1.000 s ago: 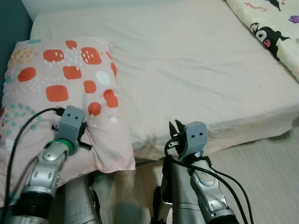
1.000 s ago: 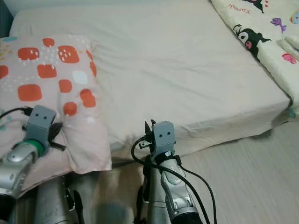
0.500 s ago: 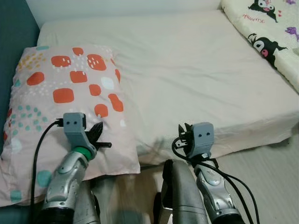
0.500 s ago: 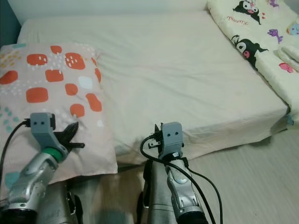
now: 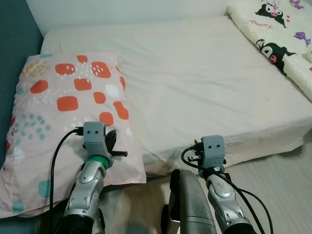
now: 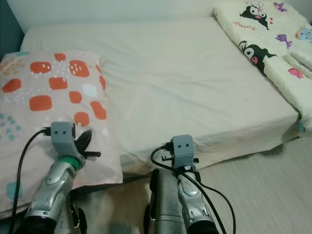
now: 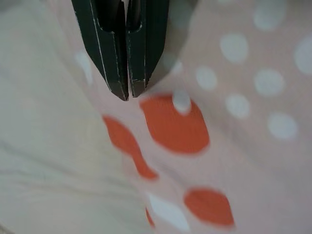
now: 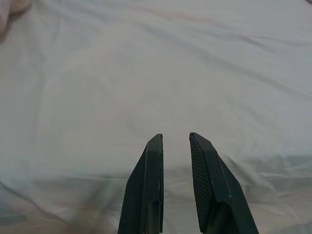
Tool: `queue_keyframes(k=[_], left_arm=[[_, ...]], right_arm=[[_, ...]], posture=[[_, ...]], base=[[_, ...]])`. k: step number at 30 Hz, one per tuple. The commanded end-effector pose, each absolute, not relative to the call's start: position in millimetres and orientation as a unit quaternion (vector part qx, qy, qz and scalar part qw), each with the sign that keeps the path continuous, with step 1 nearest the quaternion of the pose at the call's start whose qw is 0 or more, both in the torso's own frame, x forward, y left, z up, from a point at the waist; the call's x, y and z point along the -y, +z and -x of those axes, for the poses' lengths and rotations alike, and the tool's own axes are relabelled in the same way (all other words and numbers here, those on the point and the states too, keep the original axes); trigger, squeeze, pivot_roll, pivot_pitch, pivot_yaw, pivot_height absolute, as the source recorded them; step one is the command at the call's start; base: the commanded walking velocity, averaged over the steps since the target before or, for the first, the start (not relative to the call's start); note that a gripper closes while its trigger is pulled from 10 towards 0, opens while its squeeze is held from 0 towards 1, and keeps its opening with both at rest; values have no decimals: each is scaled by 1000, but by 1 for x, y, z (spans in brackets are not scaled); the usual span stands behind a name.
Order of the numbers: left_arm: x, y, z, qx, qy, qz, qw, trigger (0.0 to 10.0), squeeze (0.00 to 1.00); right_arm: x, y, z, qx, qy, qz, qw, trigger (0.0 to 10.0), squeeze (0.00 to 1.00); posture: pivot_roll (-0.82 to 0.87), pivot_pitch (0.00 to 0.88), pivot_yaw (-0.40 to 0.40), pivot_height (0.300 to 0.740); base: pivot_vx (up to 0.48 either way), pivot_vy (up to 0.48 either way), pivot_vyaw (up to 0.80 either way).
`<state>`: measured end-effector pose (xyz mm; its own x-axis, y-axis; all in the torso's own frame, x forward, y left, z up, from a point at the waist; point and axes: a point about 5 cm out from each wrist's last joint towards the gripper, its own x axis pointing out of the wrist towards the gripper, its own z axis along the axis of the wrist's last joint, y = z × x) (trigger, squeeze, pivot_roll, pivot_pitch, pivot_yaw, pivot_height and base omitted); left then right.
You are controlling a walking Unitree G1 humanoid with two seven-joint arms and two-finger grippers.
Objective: Clean up the room
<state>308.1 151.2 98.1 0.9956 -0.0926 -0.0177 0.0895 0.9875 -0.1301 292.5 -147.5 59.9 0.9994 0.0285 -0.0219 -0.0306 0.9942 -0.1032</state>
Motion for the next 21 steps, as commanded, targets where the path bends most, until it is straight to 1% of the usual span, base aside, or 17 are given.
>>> queue_keyframes(k=[1,10,18,21], left_arm=[[-152,94,-305,-17,-38,68,997,10000,0],[-151,100,-308,8,-42,51,998,10000,0],[-142,101,-310,13,-60,45,997,10000,0],[-139,100,-313,12,-69,38,997,10000,0]], right_arm=[[152,57,-290,-13,7,46,999,10000,0],[148,61,-292,-1,21,47,999,10000,0],[142,63,-297,8,37,55,998,10000,0],[141,64,-300,10,40,56,998,10000,0]], posture=[[-4,88,-23,543],[-2,63,-27,553],[4,61,-40,573],[7,65,-48,587]], base=[[0,0,0],[0,0,0],[0,0,0],[0,0,0]])
